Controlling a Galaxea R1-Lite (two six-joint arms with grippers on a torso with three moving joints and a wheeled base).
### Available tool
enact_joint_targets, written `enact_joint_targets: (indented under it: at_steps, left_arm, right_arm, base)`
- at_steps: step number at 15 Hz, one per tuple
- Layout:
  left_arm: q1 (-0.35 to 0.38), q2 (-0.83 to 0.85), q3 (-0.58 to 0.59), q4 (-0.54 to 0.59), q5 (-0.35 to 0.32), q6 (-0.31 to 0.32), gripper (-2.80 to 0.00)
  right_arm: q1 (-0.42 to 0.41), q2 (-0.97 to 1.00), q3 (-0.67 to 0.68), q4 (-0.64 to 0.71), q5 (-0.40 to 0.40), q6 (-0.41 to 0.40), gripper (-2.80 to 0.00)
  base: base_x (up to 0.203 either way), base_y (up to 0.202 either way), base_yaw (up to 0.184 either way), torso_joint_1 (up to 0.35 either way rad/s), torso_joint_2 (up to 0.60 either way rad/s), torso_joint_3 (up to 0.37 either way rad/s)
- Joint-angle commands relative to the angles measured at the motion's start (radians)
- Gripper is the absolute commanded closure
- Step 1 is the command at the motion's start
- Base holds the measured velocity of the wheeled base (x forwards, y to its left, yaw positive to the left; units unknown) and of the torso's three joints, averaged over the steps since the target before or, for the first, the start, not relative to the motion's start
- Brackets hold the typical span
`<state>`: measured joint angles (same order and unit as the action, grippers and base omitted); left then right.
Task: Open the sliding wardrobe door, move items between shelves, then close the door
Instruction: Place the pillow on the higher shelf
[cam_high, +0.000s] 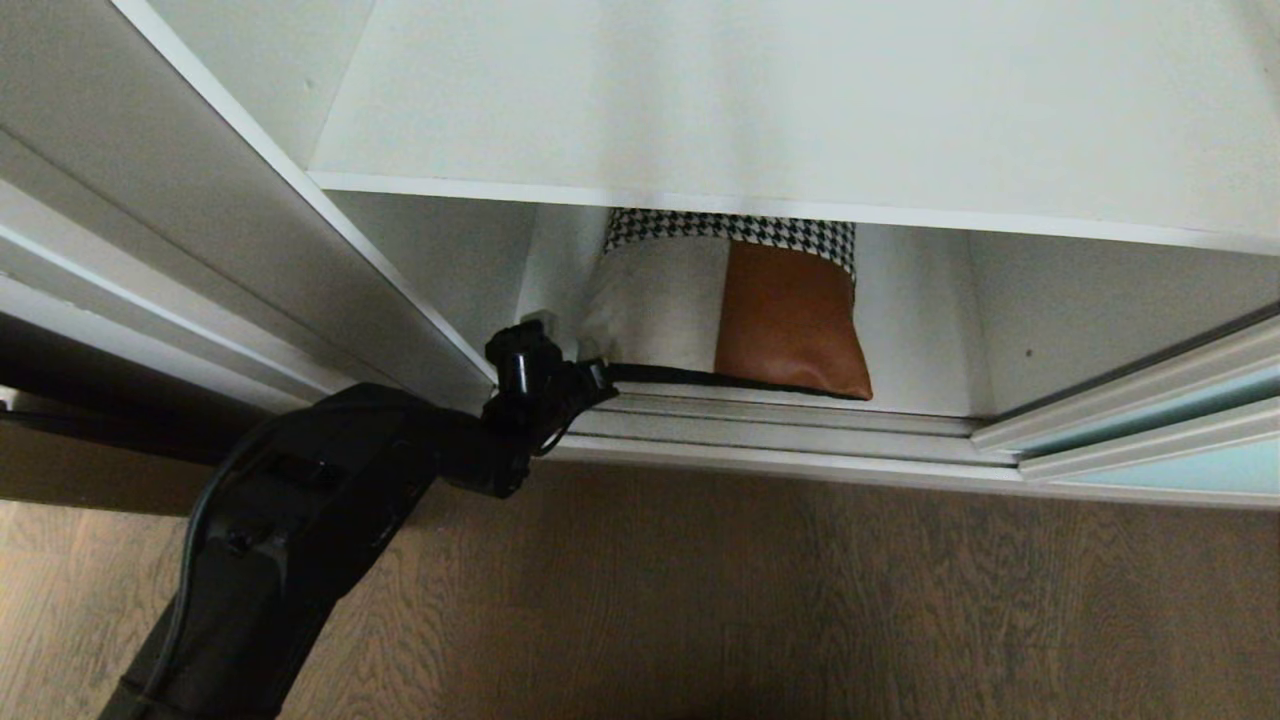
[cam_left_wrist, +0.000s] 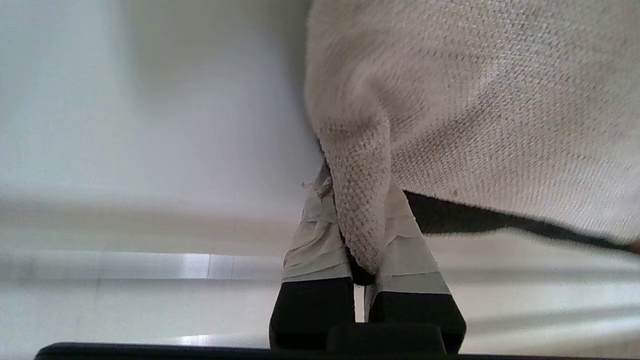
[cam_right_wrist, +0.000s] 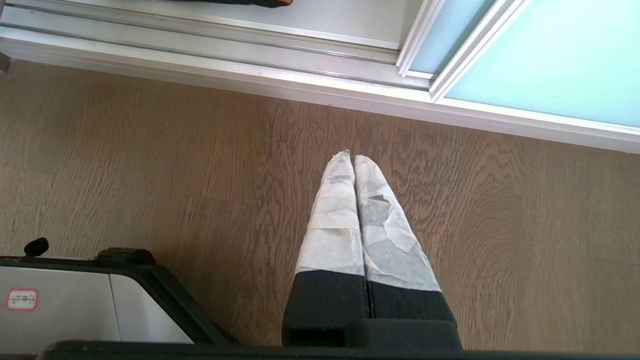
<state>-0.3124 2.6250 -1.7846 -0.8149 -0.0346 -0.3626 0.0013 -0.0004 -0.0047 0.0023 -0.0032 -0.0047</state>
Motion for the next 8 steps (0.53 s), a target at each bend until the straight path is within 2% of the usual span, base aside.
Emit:
enact_joint_targets:
  at_steps: [1,4,8]
  left_arm:
    - [-0.018,-0.087,0.126,-0.007,0.001,-0.005,0.00]
    - [-0.049,-0.149,0.244,-0.012,0.018,-0.014,0.00]
    - [-0.065,-0.188,0.386,-0.064,0.031,-0.061,0.00]
  right_arm:
    - [0.000,-0.003,0.000,-0.001,0.000,-0.003,0.00]
    - [0.000,-0.003,0.000,-0.001,0.000,0.002,0.00]
    - [0.000,-0.002,-0.005,0.022,0.003,-0.023,0.00]
  base:
    - [0.000,0.000,0.000,0.000,0.00,0.000]
    - [0.000,0.000,0.000,0.000,0.00,0.000]
    - [0.000,0.000,0.000,0.000,0.00,0.000]
